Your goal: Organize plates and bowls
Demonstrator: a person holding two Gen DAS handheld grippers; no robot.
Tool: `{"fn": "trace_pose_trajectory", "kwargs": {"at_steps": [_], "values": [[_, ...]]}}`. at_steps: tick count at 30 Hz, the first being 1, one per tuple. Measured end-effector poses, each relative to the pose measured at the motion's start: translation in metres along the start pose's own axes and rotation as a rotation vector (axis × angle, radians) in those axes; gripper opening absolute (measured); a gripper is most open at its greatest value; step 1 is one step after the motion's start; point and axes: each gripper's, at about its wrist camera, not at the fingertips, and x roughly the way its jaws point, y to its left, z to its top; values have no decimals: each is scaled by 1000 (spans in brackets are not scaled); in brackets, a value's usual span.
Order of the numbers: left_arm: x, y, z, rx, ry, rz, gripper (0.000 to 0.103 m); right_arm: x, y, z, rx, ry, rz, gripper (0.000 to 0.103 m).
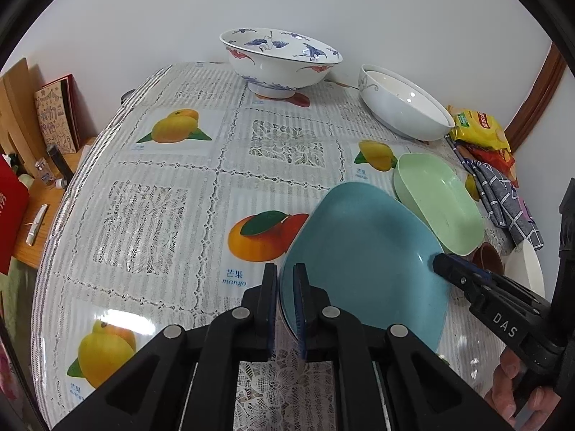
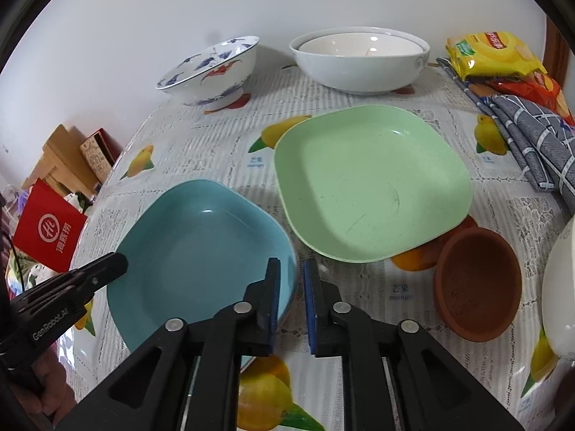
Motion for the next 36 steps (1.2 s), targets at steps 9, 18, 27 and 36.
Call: {"fn": "trace_pose_trajectory", "kwargs": {"at_steps": [9, 18, 27, 36], "values": [[-8, -7, 0, 26, -5, 43, 19, -25, -11, 1, 42, -75, 20, 32], [-32, -46, 17, 131, -68, 80, 35, -67, -7, 12, -14, -169, -70, 43], [-33, -92, 40, 202, -108, 85, 37, -88, -44, 28, 16, -210, -160, 43], [7, -116, 60, 179, -33, 47, 37, -50, -81, 55, 72, -169, -175, 43]]}}
